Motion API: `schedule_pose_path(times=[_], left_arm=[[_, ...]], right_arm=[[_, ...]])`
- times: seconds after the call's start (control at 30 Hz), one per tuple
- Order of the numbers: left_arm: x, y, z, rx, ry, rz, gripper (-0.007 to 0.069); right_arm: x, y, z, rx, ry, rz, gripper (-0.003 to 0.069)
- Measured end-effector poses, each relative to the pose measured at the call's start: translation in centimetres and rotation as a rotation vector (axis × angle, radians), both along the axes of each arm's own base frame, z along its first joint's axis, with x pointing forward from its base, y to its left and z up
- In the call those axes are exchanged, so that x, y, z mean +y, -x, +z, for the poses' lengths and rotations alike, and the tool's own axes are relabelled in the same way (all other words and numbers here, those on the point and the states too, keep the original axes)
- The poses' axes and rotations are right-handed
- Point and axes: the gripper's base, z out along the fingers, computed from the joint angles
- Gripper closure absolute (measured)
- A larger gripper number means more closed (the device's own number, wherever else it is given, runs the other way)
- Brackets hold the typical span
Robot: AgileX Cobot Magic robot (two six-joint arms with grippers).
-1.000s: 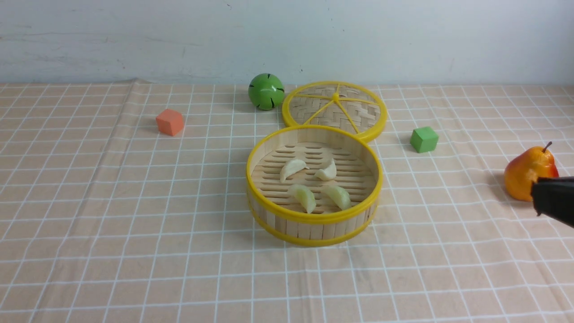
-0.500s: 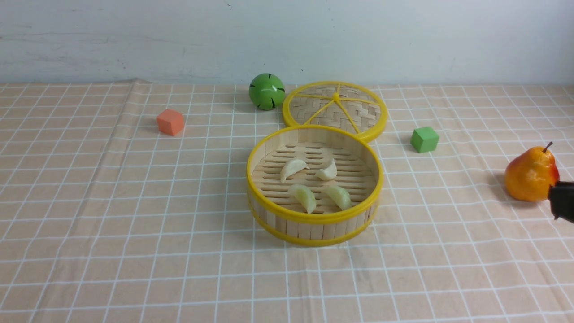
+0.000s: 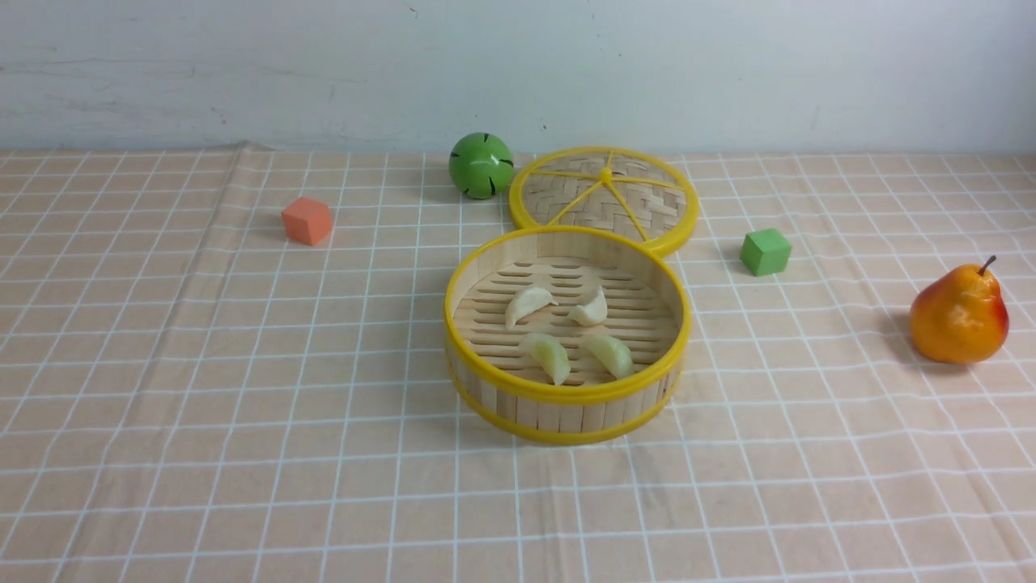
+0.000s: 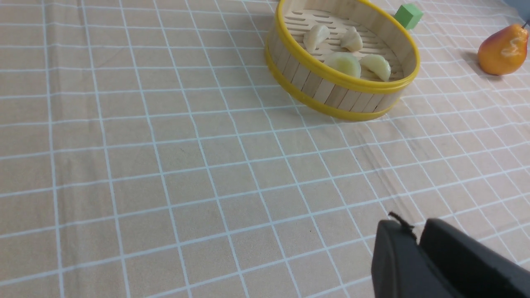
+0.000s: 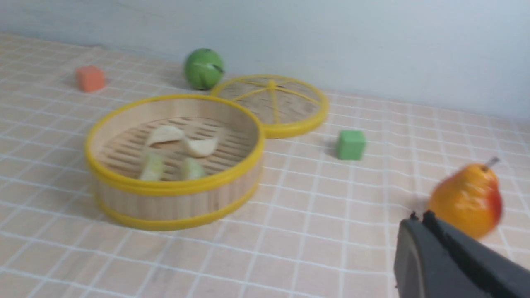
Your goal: Put the dumplings into the steamer on the table with the brown tablecloth.
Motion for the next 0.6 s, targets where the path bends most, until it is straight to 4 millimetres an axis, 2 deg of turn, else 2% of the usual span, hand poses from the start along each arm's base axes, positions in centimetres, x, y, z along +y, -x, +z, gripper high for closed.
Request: schedule_pose_path(times=[0.07, 0.2, 0.23, 0.27, 0.37, 0.6], left_arm=[[0.0, 0.0, 0.0, 0.0, 0.0, 0.0, 0.054], [0.0, 0.0, 0.0, 0.001, 0.0, 0.0, 0.0536], [0.0, 0.0, 0.0, 0.0, 0.0, 0.0, 0.0535], [0.0, 0.0, 0.0, 0.001, 0.0, 0.0, 0.0533], [0.0, 0.0, 0.0, 0.001, 0.0, 0.0, 0.0533], [0.0, 0.0, 0.0, 0.001, 0.0, 0.0, 0.0527]], right_arm=[[-0.7, 0.8, -2.8, -0.001, -0.029, -0.104, 0.0679], [-1.3, 1.4, -6.5, 0.019, -0.075, -0.203, 0.0679], [-1.3, 1.3, -6.7, 0.023, -0.073, -0.203, 0.0679], [-1.4, 1.3, -8.0, 0.059, -0.081, -0.221, 0.0679], [-1.4, 1.3, -9.1, 0.121, -0.079, -0.231, 0.0679], [-1.3, 1.5, -9.4, 0.171, -0.047, -0.197, 0.0679]])
